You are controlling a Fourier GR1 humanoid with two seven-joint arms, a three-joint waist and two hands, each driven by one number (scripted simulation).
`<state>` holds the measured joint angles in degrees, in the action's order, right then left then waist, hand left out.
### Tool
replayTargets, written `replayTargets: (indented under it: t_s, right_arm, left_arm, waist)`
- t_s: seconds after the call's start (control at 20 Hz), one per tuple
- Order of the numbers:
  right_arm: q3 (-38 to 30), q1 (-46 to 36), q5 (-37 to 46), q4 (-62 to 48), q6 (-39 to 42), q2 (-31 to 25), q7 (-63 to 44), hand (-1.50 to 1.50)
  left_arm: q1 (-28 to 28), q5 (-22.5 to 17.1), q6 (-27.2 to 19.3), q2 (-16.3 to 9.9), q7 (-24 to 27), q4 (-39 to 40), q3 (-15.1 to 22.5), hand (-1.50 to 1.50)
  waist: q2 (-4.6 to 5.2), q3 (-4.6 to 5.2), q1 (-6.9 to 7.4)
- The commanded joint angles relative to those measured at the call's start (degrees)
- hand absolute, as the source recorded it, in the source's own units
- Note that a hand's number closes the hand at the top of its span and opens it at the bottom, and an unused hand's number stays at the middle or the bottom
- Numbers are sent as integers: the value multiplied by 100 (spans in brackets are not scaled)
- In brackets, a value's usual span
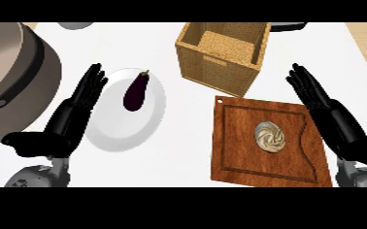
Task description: Pick the cupcake from the cutting board and place it in the basket
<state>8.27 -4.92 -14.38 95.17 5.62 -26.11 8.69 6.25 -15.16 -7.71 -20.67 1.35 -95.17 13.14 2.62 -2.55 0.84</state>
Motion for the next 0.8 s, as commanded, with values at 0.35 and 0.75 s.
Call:
replayTargets:
  t_s: [0.35,0.75]
  right_arm:
    - [-486,-784,755,-777,728,-781,1583,150]
    - [1279,-1006,3334,-138,-2344,1503,329,-150]
  left_arm:
    - [80,-170,-90,-474,-1014,1060,-649,0]
    - [551,-54,-42,-508,-1097,1594,-825,0]
  waist:
    - [-167,247,105]
    - [-268,267,-86]
